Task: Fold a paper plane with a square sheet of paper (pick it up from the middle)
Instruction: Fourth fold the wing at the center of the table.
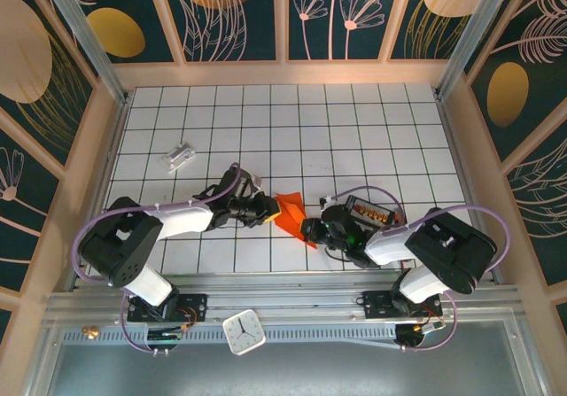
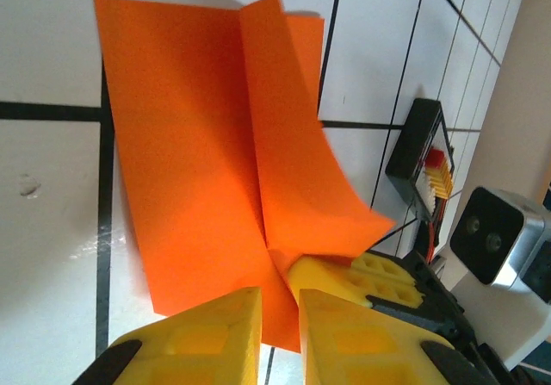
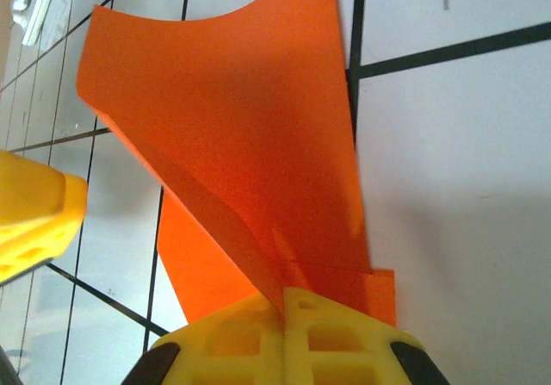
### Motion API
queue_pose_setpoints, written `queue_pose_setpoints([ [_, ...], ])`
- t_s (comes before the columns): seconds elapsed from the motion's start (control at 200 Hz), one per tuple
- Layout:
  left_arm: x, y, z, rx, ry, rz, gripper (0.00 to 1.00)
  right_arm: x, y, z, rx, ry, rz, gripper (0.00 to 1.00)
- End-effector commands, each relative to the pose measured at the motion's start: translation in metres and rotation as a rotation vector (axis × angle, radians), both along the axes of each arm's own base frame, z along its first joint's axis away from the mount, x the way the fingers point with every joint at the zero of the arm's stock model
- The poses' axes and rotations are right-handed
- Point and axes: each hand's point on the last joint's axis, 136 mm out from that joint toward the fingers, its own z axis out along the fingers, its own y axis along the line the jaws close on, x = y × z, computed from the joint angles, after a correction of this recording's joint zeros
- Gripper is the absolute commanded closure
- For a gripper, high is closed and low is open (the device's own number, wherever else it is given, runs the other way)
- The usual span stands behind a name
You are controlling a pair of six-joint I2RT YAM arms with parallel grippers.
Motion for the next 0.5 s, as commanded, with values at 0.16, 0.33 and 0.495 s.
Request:
queue_pose_setpoints([
  [0.16, -0.002, -0.008, -0.003, -0.032, 0.009, -0.010, 0.80, -0.003, -0.008, -0.006, 0.072, 0.062, -0.060, 0.99],
  [0.33, 0.000, -0.009, -0.004, -0.034, 0.004, -0.010, 0.81, -0.005, -0.010, -0.009, 0.104, 0.090, -0.072, 0.99],
  [0.495, 0.007, -0.014, 0.005, -0.047, -0.041, -0.023, 0.80, -0.006, -0.010, -0.014, 0.113, 0.121, -0.074, 0.99],
])
